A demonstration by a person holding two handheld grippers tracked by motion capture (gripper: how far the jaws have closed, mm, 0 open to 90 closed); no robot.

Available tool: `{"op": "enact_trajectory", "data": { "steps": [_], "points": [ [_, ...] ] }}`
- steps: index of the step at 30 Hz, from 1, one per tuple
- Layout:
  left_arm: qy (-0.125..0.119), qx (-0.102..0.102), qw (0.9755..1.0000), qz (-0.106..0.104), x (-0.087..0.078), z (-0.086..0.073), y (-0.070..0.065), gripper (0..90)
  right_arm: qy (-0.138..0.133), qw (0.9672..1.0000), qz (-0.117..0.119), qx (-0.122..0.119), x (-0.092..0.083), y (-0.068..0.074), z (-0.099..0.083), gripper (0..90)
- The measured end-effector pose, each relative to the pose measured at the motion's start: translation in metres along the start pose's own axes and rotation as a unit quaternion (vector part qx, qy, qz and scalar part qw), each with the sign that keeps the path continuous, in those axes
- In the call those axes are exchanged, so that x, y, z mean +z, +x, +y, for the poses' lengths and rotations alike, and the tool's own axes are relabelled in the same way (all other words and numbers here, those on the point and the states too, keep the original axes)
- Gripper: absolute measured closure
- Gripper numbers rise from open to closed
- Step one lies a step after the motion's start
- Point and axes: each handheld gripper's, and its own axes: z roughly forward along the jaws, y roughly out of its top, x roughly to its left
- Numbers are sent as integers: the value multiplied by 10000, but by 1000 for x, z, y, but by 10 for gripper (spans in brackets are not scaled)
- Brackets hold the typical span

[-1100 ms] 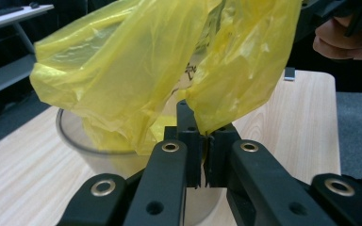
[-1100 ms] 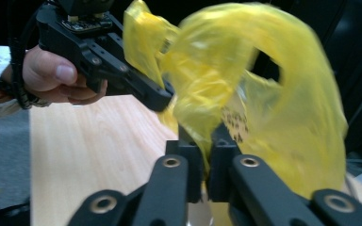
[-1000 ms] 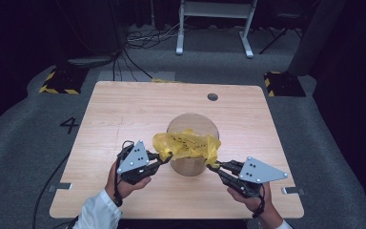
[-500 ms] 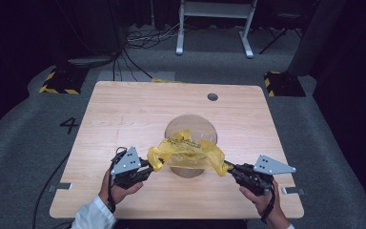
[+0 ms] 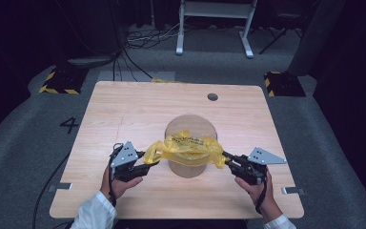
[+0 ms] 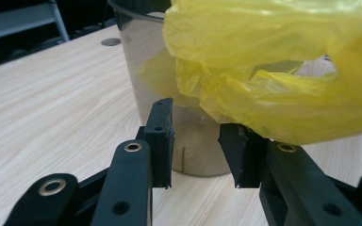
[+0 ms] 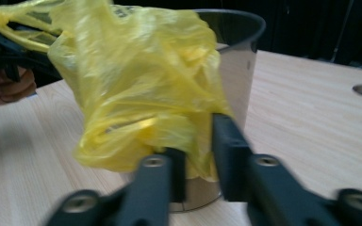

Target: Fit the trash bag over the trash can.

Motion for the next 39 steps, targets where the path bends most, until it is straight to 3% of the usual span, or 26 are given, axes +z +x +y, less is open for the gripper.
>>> {"op": "enact_trajectory", "data": {
  "steps": [4, 7, 10, 13, 15, 19, 21, 22, 26, 28, 30, 31, 34, 39],
  "points": [
    [82, 246, 9996, 85, -3, 3, -7, 719, 16, 9983, -225, -542, -6, 12, 5, 486],
    [153, 273, 9994, 122, -2, 4, -8, 757, 38, 9939, -488, -988, -13, 22, 11, 343],
    [220, 257, 9993, 182, -1, 4, -7, 792, -28, 9877, -676, -1411, -19, 37, 16, 260],
    [259, 274, 9991, 194, -1, 4, -7, 828, -123, 9826, -785, -1680, -23, 50, 19, 237],
    [298, 299, 9988, 231, 0, 5, -7, 861, -152, 9819, -787, -1714, -24, 53, 20, 235],
    [374, 351, 9983, 266, 1, 7, -8, 890, -550, 9762, -882, -1902, -30, 72, 30, 244],
    [427, 404, 9979, 287, 2, 7, -9, 893, -722, 9754, -821, -1914, -33, 77, 35, 297],
    [431, 394, 9979, 276, 2, 8, -9, 894, -820, 9749, -790, -1916, -34, 77, 36, 391],
    [510, 414, 9973, 338, 4, 8, -6, 895, -853, 9772, -732, -1800, -32, 71, 42, 617],
    [544, 429, 9970, 354, 6, 8, -4, 895, -882, 9791, -718, -1684, -29, 65, 42, 782],
    [561, 386, 9971, 347, 8, 8, -2, 895, -821, 9843, -636, -1425, -24, 55, 42, 863],
    [572, 368, 9971, 334, 9, 7, -1, 895, -791, 9877, -593, -1215, -20, 47, 41, 885],
    [611, 337, 9971, 309, 14, 6, 2, 894, -589, 9926, -607, -875, -8, 31, 37, 896],
    [714, 263, 9966, 308, 22, 2, 6, 853, -249, 9967, -602, -484, 10, 11, 26, 897]
  ]
}}
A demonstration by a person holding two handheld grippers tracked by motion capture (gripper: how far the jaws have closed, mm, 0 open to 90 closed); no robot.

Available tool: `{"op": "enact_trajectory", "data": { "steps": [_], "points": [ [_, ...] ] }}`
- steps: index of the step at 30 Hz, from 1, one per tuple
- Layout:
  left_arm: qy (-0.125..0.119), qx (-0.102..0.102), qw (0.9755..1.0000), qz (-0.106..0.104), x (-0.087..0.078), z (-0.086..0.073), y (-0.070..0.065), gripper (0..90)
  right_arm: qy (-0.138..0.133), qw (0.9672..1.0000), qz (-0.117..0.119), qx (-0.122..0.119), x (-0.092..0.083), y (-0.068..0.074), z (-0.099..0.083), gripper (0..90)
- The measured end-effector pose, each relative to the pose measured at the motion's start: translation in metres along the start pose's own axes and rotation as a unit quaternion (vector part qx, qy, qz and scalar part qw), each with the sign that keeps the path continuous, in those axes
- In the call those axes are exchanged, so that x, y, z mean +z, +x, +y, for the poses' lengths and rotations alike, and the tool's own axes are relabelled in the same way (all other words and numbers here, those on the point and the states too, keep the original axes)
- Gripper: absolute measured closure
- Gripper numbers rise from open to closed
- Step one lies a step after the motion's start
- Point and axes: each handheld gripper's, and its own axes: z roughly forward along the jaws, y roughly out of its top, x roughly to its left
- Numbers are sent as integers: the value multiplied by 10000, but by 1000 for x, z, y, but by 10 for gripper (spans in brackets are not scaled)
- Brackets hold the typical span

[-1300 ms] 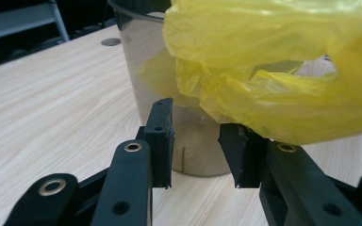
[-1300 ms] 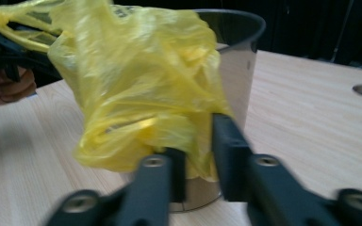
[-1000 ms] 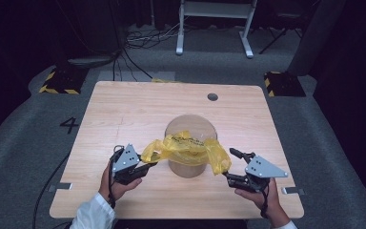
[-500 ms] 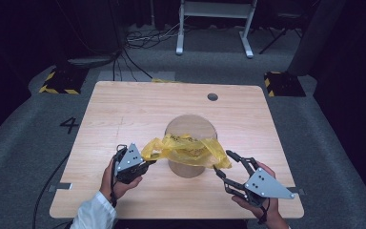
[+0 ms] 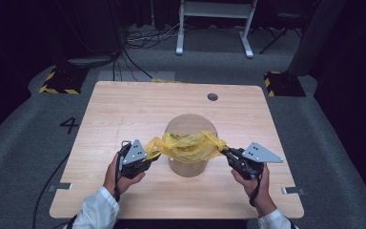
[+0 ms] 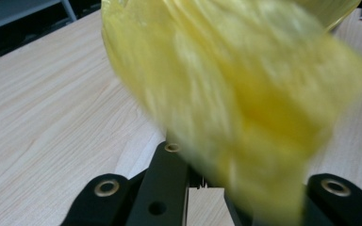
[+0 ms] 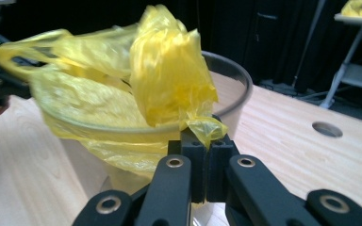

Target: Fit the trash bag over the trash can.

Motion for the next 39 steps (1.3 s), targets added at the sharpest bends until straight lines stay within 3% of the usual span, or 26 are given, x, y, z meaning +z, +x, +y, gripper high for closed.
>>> {"op": "enact_trajectory", "data": {
  "steps": [2, 4, 7, 12, 14, 15, 16, 19, 23, 27, 30, 34, 37, 39],
  "points": [
    [-16, -117, 9999, 40, 1, -2, 2, 776, 8, 10000, -24, 75, 3, -3, -2, 897],
    [-93, -150, 9998, -68, 0, -4, 3, 690, -2, 9999, -4, 107, 3, -5, -2, 897],
    [42, -126, 9998, 154, -6, -6, 2, 449, 23, 10000, -16, 64, 3, -5, -1, 897],
    [13, -267, 9995, 185, -24, -16, 5, 251, 34, 9999, -54, 87, 3, -7, -2, 896],
    [-60, -369, 9993, 51, -34, -21, 6, 222, 39, 9999, -70, 90, 2, -8, -2, 896],
    [-103, -276, 9995, 72, -40, -21, 7, 207, 46, 9999, -70, 93, 2, -8, -2, 896],
    [-150, -346, 9993, 10, -44, -22, 5, 203, 60, 9999, -88, 79, 2, -8, -1, 895],
    [-427, -159, 9989, -123, -61, -18, 0, 193, 79, 9999, -104, 52, 2, -8, 0, 894],
    [-761, -95, 9970, -101, -75, 1, -7, 200, 87, 9999, -139, 15, 2, -8, 0, 881],
    [-959, 54, 9954, -14, -78, 25, -12, 227, 104, 9998, -161, -1, 1, -9, 1, 875],
    [-1179, 98, 9930, -21, -85, 40, -11, 228, 102, 9998, -157, -27, 0, -9, 3, 875],
    [-1503, -79, 9886, 40, -100, 49, -3, 225, 119, 9997, -170, -102, -2, -8, 4, 873],
    [-1534, -110, 9879, 202, -110, 54, 6, 232, 132, 9997, -173, -142, -4, -8, 5, 867],
    [-1571, -192, 9873, 105, -110, 57, 9, 238, 139, 9996, -172, -146, -4, -7, 5, 866]
  ]
}}
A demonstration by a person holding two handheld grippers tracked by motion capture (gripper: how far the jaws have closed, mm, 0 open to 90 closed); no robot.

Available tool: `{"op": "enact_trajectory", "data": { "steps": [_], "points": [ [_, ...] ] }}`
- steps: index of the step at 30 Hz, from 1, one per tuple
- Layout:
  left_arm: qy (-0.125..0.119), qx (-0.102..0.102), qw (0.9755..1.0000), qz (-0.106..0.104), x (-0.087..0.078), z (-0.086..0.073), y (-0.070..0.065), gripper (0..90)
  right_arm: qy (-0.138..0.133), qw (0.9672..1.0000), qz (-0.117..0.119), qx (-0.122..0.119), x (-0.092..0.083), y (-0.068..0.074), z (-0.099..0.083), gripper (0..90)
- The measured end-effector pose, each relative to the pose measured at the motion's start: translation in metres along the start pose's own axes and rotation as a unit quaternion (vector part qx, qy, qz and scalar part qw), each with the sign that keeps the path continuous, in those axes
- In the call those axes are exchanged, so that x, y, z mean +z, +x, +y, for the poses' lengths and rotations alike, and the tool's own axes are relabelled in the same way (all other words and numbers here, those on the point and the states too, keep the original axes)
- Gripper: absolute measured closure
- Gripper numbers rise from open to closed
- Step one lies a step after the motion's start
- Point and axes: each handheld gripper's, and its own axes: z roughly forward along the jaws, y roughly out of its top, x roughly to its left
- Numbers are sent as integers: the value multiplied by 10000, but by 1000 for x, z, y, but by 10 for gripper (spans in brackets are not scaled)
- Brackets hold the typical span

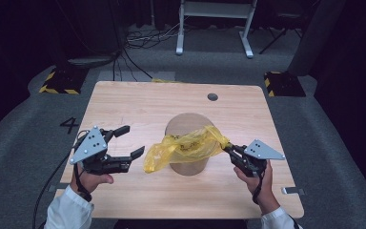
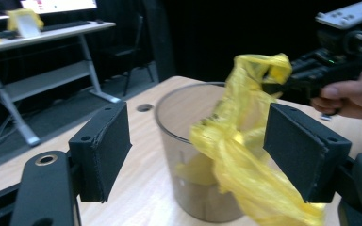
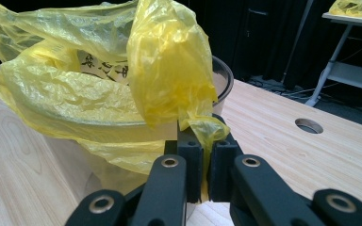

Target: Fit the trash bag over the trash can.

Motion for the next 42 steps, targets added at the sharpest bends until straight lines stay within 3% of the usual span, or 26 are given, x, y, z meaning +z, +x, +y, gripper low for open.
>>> {"op": "enact_trajectory", "data": {
  "steps": [1, 3, 6, 9, 11, 14, 16, 17, 19, 22, 23, 27, 28, 34, 37, 42],
  "points": [
    [38, -10, 10000, -31, 2, 2, 0, 245, 9, 10000, 4, -13, 0, 0, 0, 864],
    [204, 171, 9995, -191, 10, 4, -4, 251, 21, 10000, 8, -23, 1, 1, 1, 860],
    [759, 562, 9952, -247, 31, 3, -17, 250, 11, 10000, 27, -41, 2, 2, 2, 852],
    [1282, 822, 9880, -272, 52, -6, -25, 274, 46, 10000, 27, -49, 3, 2, 2, 850],
    [1706, 1041, 9796, -201, 64, -16, -28, 290, 70, 10000, 34, -57, 3, 2, 1, 850],
    [2009, 1146, 9729, 67, 73, -27, -26, 382, 107, 9999, 22, -38, 3, 0, -2, 850],
    [2107, 1142, 9707, 176, 79, -35, -22, 467, 131, 9999, -12, 0, 3, -2, -4, 851],
    [2123, 1121, 9704, 237, 81, -38, -19, 486, 117, 9999, -55, 43, 4, -3, -5, 858],
    [2063, 962, 9734, 277, 87, -43, -13, 534, 116, 9998, -41, 158, 7, -5, -7, 863],
    [1978, 1011, 9738, 489, 94, -46, -8, 632, 207, 9997, -3, 144, 13, -4, -10, 866],
    [1918, 1003, 9749, 530, 97, -47, -7, 685, 233, 9996, 4, 126, 16, -4, -11, 866],
    [1697, 942, 9789, 637, 105, -48, -1, 750, 299, 9995, -2, 136, 22, -7, -13, 859],
    [1609, 889, 9808, 649, 107, -48, -1, 763, 308, 9994, -27, 131, 22, -7, -13, 825],
    [1573, 923, 9811, 641, 109, -46, -3, 786, 135, 9991, -266, -292, 11, 1, -11, 519],
    [1577, 898, 9813, 634, 109, -45, -3, 790, 89, 9988, -143, -459, 1, 7, -5, 381],
    [1618, 906, 9810, 576, 110, -44, -3, 837, -10, 9976, -36, -689, -12, 15, 2, 274]
  ]
}}
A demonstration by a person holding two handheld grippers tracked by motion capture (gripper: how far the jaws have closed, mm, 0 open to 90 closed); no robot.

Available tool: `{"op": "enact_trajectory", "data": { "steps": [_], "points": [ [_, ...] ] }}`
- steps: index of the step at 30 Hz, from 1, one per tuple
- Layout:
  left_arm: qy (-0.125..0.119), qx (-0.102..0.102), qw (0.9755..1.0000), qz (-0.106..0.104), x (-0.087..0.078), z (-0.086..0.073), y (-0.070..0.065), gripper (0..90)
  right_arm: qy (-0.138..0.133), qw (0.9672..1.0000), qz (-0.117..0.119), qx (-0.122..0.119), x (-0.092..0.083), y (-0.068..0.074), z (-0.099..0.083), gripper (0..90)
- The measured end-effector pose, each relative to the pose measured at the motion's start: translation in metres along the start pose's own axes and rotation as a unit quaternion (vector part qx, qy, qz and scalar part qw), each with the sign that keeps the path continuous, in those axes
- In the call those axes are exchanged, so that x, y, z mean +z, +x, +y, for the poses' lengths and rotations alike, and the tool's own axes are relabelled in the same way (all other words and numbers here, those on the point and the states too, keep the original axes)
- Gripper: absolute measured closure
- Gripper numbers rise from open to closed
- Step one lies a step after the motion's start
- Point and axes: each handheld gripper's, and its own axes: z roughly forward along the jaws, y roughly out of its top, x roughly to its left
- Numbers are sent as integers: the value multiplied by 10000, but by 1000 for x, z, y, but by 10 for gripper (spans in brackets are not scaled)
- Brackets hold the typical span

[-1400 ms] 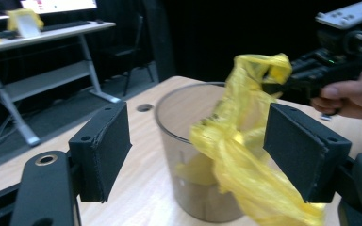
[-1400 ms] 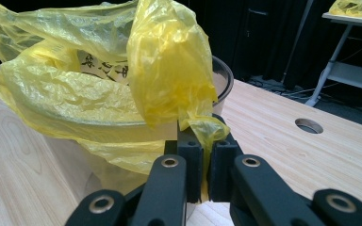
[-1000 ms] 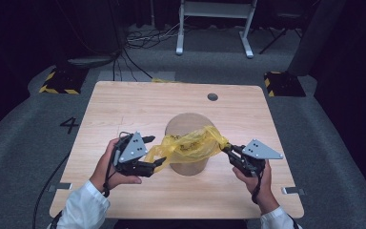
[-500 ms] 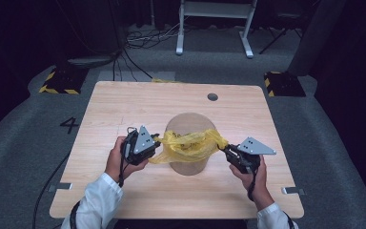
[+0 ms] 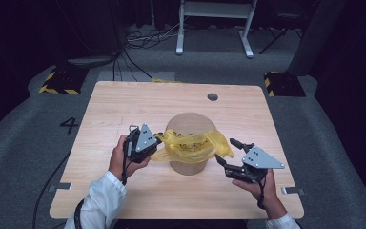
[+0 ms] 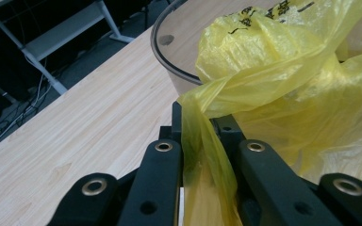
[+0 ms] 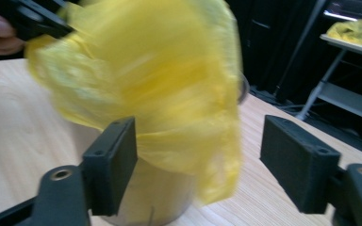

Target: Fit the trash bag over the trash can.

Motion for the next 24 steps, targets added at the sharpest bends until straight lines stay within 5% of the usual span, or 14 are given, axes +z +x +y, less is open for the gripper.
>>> {"op": "enact_trajectory", "data": {
  "steps": [4, 9, 15, 19, 24],
  "points": [
    [69, 15, 10000, -2, 1, 2, 1, 863, -142, 9997, 76, -169, -9, 8, 6, 227],
    [128, 63, 9999, 65, 2, 4, 2, 865, -489, 9987, -59, -142, -20, 14, 21, 223],
    [187, 90, 9997, 143, 4, 6, 3, 865, -855, 9953, -212, -404, -33, 27, 44, 239],
    [204, 80, 9996, 188, 6, 7, 4, 864, -915, 9928, -406, -654, -33, 35, 55, 387],
    [213, 23, 9996, 196, 9, 6, 6, 863, -565, 9951, -460, -664, -18, 24, 63, 729]
  ]
}}
